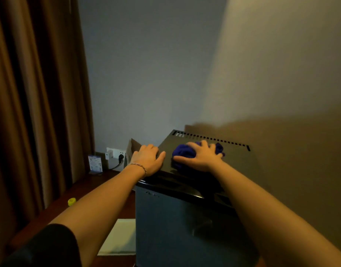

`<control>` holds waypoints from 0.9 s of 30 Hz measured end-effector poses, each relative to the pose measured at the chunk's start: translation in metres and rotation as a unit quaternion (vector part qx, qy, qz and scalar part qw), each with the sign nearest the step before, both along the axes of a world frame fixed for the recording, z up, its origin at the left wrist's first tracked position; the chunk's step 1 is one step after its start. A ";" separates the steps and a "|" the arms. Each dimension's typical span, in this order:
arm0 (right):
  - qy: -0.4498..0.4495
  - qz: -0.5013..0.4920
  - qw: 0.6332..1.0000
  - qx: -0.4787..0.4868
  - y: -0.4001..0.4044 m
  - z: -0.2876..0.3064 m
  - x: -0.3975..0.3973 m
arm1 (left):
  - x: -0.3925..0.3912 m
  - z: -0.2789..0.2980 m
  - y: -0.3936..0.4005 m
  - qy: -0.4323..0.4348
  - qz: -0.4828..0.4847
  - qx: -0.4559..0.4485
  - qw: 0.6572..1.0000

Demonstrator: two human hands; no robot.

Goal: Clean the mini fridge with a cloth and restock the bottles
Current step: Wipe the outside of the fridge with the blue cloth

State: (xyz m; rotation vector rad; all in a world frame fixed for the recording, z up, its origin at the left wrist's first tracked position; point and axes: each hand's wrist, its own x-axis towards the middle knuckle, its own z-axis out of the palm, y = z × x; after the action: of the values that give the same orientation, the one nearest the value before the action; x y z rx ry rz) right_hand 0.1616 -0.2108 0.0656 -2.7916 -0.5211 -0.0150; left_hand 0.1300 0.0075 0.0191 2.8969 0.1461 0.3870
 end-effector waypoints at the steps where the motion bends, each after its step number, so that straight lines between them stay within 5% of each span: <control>1: 0.007 -0.001 1.000 -0.005 0.007 -0.007 0.000 | 0.007 -0.005 0.004 0.028 -0.001 -0.030 0.999; 6: -0.011 -0.005 1.000 0.000 0.022 -0.021 0.008 | 0.019 -0.014 0.007 0.100 -0.040 -0.169 0.980; 16: -0.065 0.038 0.997 -0.011 0.037 -0.034 0.037 | 0.012 -0.007 0.008 0.086 -0.044 -0.307 0.947; 27: -0.057 0.028 0.998 -0.011 0.080 -0.031 0.112 | 0.021 -0.021 0.015 0.074 -0.058 -0.340 0.936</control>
State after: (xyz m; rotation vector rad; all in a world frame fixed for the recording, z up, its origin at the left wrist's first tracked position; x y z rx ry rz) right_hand 0.2734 -0.1308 0.0351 -2.8080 -0.6317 -0.1584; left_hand 0.1511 0.0225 -0.0021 2.2296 0.1036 0.0679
